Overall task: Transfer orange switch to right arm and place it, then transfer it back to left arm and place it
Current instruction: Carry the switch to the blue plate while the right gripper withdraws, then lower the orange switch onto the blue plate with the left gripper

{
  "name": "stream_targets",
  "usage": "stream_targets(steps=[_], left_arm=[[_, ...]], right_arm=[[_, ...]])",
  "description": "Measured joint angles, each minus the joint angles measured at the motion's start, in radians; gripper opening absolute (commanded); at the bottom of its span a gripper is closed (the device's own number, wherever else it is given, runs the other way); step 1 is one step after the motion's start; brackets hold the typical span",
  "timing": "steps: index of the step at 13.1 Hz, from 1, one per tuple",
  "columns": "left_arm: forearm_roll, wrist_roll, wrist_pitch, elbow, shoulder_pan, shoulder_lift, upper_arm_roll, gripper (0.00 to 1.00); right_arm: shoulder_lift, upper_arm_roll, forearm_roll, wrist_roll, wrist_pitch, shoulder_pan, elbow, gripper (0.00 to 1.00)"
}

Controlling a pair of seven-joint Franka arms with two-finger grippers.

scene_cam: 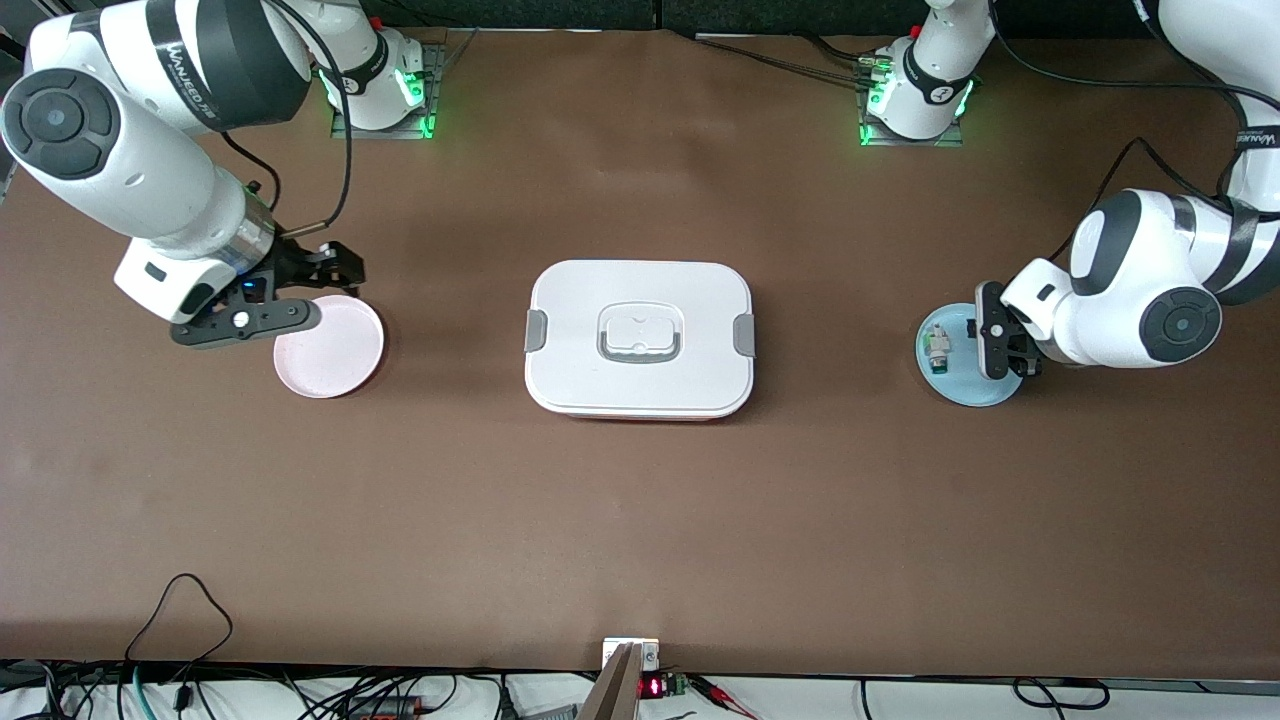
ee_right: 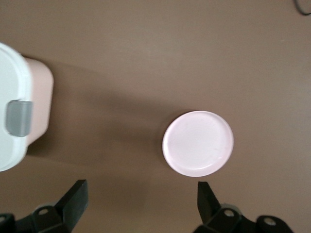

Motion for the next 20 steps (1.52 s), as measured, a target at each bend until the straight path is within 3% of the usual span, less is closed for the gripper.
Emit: stream_targets(steps=[3, 6, 11, 16, 19, 20], left_arm=[[0.002, 0.077, 0.116, -0.077, 0.067, 0.006, 0.005, 0.04], [0.020, 0.085, 0.219, -0.130, 0.083, 0.016, 0.005, 0.03], [0.054, 0.084, 0.416, -0.226, 0.090, 0.045, 0.011, 0.03], [0.121, 0.098, 0.495, -0.235, 0.147, 0.107, 0.017, 0.03], [0.121, 0.099, 0.498, -0.235, 0.148, 0.115, 0.015, 0.16], [0.121, 0.099, 0.499, -0.235, 0.148, 0.118, 0.015, 0.31]], right_arm=[[-0.004, -0.064, -0.007, 0.000, -0.061, -0.005, 0.012, 1.00], [-0.010, -0.082, -0.008, 0.016, -0.157, -0.013, 0.100, 1.00], [-0.018, -0.189, -0.013, 0.023, -0.139, -0.038, 0.159, 1.00], [-0.015, -0.243, 0.091, 0.031, -0.116, -0.068, 0.143, 1.00], [-0.067, -0.250, 0.093, 0.000, -0.076, -0.069, 0.045, 1.00], [-0.093, -0.250, 0.093, -0.009, -0.070, -0.069, 0.010, 1.00]])
